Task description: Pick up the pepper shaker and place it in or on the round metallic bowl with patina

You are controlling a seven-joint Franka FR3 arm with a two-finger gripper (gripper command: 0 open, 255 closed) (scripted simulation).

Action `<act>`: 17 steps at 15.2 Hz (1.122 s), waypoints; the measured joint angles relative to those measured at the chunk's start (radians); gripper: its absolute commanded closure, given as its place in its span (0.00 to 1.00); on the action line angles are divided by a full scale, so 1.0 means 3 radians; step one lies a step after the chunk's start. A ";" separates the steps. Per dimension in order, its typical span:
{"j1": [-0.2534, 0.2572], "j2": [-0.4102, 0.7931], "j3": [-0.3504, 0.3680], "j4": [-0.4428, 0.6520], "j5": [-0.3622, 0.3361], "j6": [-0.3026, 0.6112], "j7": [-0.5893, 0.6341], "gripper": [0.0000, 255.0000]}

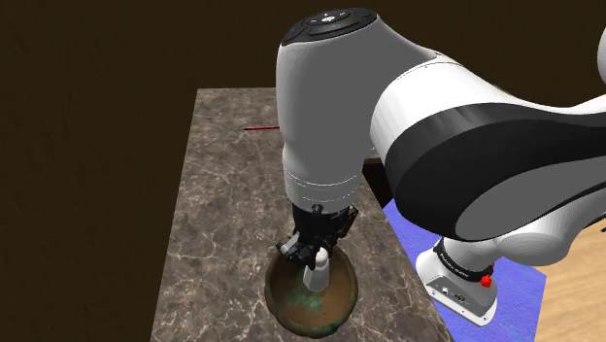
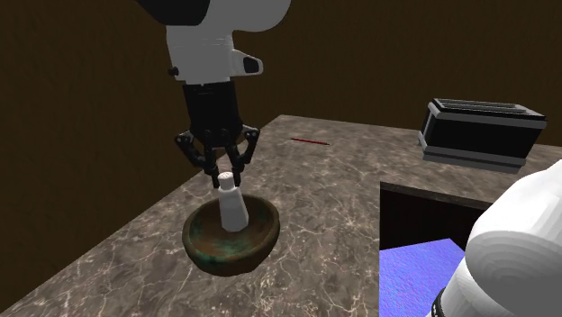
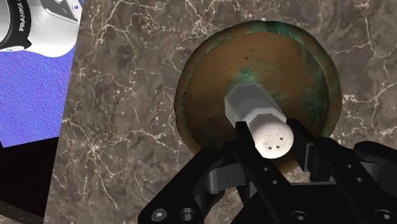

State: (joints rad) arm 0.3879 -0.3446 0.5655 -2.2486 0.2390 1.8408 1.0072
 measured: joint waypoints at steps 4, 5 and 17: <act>0.0001 0.0015 0.0011 -0.0032 0.0000 0.0049 0.0003 1.00; 0.0001 0.0016 0.0011 -0.0034 0.0000 0.0050 0.0003 1.00; -0.0011 -0.0012 -0.0029 0.0175 -0.0018 -0.0180 0.0005 0.00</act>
